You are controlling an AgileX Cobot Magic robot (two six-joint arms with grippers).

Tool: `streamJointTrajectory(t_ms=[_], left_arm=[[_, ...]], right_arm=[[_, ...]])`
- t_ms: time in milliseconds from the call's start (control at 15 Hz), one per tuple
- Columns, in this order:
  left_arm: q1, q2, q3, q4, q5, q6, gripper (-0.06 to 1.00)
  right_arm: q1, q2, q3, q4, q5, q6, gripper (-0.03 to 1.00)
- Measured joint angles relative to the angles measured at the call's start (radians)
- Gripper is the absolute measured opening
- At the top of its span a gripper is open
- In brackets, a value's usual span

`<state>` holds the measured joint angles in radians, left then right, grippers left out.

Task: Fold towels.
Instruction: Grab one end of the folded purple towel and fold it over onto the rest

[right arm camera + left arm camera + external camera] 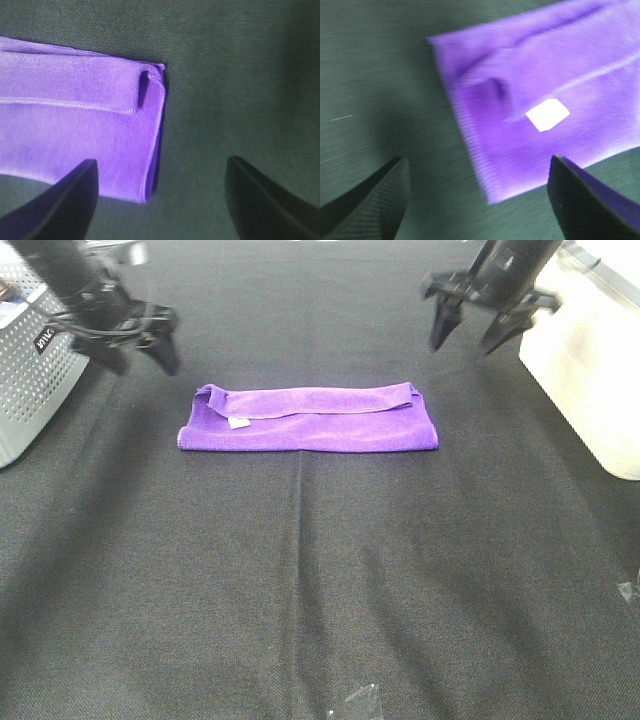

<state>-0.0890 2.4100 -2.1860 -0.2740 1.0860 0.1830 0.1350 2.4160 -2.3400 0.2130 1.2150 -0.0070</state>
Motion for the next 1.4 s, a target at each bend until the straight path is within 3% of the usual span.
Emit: streamJointTrajectory(t_ms=[133,533,1400], left_arm=[[0.000,0.002,0.000,-0.004,0.013,-0.012,0.72],[0.016,0.116,-0.043,-0.160,0.022,0.005,0.72],[0.017,0.287,-0.143,-0.396,0.063,0.078,0.70]], right_arm=[[0.000,-0.040,0.048,-0.006,0.000,0.001,0.69],[0.000,-0.247,0.371,0.012,0.004,0.001,0.69],[0.000,-0.257,0.399,0.012,0.004,-0.019,0.69]])
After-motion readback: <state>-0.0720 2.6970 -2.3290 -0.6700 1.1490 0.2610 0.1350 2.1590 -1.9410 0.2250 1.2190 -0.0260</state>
